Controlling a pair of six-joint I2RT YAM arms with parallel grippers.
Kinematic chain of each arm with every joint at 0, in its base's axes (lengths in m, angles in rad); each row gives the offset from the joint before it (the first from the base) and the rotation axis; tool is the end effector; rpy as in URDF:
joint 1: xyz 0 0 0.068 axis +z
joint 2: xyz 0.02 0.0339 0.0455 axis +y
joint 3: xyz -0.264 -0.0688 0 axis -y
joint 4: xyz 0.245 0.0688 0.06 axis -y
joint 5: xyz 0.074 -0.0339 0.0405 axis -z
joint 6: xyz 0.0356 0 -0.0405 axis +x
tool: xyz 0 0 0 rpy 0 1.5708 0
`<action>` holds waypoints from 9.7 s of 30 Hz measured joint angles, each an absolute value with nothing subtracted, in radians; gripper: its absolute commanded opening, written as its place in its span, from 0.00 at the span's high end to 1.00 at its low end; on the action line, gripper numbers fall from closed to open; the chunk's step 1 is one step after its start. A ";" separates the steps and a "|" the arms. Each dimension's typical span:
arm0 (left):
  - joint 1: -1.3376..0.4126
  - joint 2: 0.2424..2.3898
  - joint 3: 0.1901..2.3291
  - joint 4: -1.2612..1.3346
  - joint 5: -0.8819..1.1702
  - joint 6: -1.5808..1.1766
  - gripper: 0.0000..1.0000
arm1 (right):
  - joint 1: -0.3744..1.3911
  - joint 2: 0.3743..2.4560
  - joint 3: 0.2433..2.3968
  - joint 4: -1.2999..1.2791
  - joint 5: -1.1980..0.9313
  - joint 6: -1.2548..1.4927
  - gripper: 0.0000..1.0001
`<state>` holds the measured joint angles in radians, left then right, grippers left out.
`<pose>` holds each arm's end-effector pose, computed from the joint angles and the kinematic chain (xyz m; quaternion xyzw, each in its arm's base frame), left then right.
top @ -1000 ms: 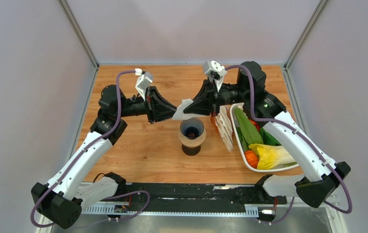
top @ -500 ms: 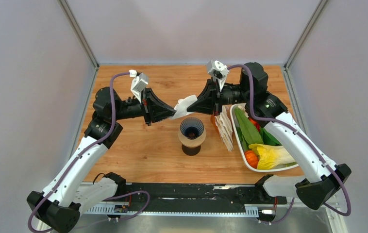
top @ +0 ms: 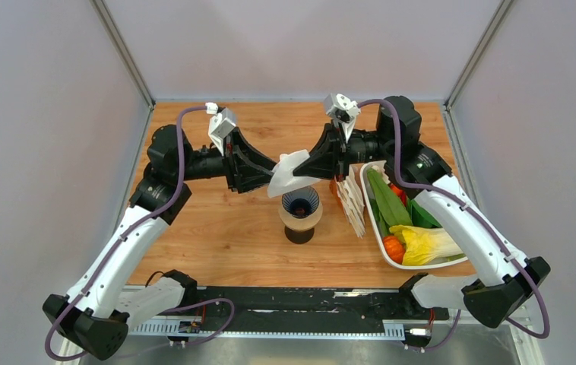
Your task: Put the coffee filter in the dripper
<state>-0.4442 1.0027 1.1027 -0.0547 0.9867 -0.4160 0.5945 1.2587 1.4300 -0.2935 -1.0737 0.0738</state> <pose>0.1762 -0.1168 0.4244 0.3509 0.6036 -0.5629 0.4423 0.1982 0.1718 0.4545 -0.4931 0.5347 0.5486 0.4123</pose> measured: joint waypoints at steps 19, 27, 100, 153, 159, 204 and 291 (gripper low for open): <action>-0.470 1.024 1.153 -0.102 0.929 -0.369 1.00 | 0.594 1.296 1.438 -0.295 -1.080 0.107 0.80; -0.470 1.011 1.158 -0.117 0.831 -0.376 1.00 | 0.593 1.277 1.420 -0.320 -1.071 0.091 1.00; -0.478 1.038 1.065 0.003 0.977 -0.521 0.50 | 0.607 1.269 1.415 -0.302 -1.080 0.064 0.98; -0.364 1.122 0.937 0.280 0.990 -1.127 0.44 | 0.641 1.236 1.488 -0.366 -0.830 -0.189 1.00; -0.364 1.126 0.919 0.344 1.018 -1.195 0.71 | 0.641 1.223 1.468 -0.353 -0.830 -0.190 1.00; -0.368 1.109 1.088 0.094 0.888 -0.923 1.00 | 0.640 1.184 1.425 -0.542 -0.712 -0.282 0.00; -0.830 1.164 1.405 -0.182 -0.201 0.265 1.00 | 0.776 1.285 1.577 -0.406 0.093 0.018 0.17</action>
<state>-0.8299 1.1641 1.4048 -0.1822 -0.2012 0.2646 0.7757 1.2846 1.5772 -0.4065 0.0929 0.0181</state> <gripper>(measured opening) 0.006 0.875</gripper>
